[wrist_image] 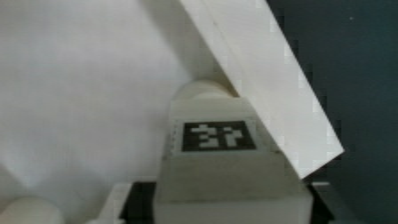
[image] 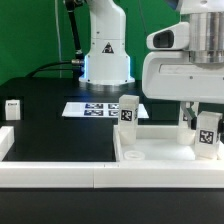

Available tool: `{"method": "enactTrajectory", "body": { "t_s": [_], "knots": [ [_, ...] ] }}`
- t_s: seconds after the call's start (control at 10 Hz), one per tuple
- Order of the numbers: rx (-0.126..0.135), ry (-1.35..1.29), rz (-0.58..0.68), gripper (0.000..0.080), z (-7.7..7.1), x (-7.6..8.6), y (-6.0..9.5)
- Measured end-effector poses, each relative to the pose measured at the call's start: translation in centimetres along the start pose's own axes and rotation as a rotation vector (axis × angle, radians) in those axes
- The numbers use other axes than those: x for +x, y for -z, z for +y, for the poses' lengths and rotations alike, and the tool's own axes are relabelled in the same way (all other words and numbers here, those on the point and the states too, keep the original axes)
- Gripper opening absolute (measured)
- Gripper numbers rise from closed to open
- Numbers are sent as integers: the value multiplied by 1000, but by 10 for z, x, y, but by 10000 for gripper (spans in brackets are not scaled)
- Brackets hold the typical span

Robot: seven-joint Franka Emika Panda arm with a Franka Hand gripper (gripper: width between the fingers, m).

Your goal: Assemble square table

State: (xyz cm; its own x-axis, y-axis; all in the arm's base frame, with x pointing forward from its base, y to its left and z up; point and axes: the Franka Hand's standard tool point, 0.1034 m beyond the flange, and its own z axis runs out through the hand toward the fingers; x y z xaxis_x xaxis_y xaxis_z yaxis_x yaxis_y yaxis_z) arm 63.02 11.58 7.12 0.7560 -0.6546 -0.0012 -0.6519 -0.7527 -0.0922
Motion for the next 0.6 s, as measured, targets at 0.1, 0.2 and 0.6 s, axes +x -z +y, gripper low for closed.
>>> {"method": "enactTrajectory", "body": {
  "t_s": [0.1,0.2,0.6],
  "knots": [
    [6,-175,-6,288,1,-1,1],
    [18,-345,-21,288,2,-3,2],
    [81,-925,-91,288,4,1,-2]
  ]
}}
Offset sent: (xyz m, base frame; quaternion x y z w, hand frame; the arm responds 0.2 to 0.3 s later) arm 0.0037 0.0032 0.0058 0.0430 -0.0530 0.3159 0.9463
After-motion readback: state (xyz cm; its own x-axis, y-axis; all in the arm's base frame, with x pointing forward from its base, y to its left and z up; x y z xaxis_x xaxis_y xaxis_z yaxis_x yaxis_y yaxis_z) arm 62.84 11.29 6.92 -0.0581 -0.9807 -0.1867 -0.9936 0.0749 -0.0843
